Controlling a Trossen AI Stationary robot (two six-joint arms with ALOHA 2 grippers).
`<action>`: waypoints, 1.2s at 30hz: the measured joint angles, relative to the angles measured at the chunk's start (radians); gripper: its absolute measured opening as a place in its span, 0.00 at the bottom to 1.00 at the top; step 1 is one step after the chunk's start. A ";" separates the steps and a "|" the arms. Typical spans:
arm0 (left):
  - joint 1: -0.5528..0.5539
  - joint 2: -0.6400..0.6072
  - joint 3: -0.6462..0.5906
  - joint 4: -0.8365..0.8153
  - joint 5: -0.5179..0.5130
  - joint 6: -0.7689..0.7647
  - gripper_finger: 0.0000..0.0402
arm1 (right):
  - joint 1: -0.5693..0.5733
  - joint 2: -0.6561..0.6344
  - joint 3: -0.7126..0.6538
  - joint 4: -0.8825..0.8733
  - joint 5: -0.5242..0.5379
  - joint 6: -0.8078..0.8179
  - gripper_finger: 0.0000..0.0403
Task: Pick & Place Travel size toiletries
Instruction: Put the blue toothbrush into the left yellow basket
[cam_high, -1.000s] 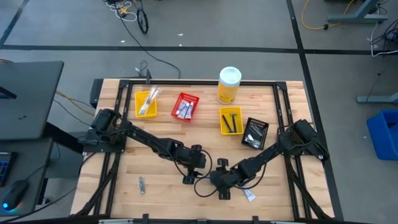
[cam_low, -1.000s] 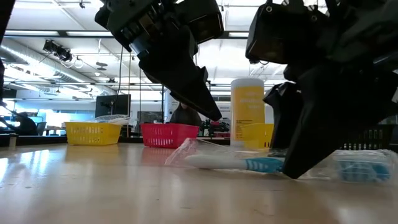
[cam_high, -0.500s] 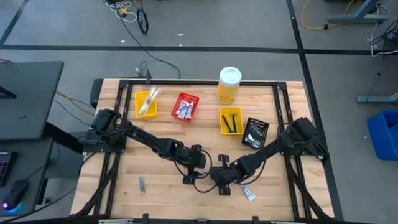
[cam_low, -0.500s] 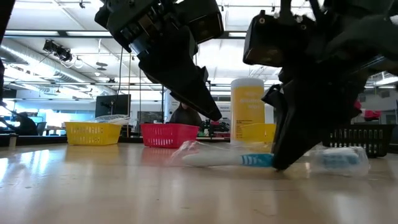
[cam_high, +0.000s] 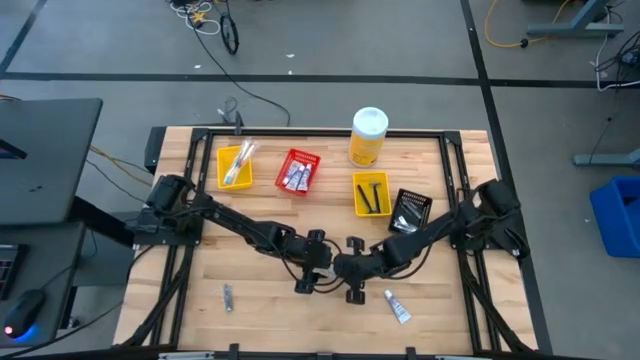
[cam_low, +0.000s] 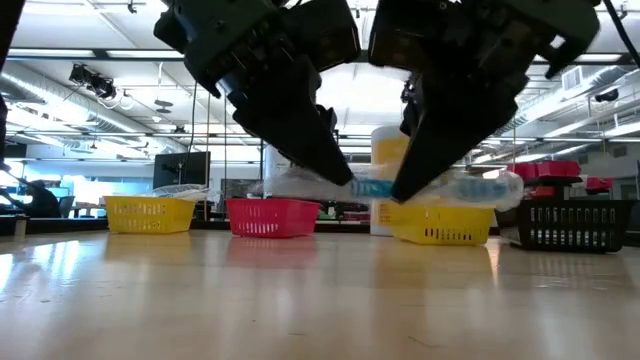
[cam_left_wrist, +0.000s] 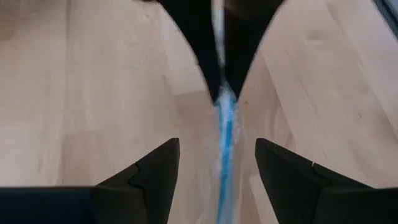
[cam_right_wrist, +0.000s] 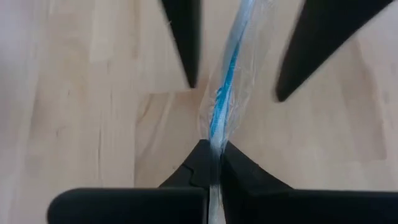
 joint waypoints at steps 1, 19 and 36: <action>0.000 0.000 0.000 -0.002 0.008 0.001 0.55 | -0.004 -0.004 0.000 0.008 0.007 0.000 0.03; 0.001 0.000 0.000 -0.010 -0.014 0.001 0.11 | -0.026 -0.009 0.001 0.029 0.026 -0.001 0.08; 0.000 -0.007 0.001 -0.164 -0.063 -0.142 0.07 | -0.075 -0.039 0.003 -0.125 -0.009 -0.043 0.34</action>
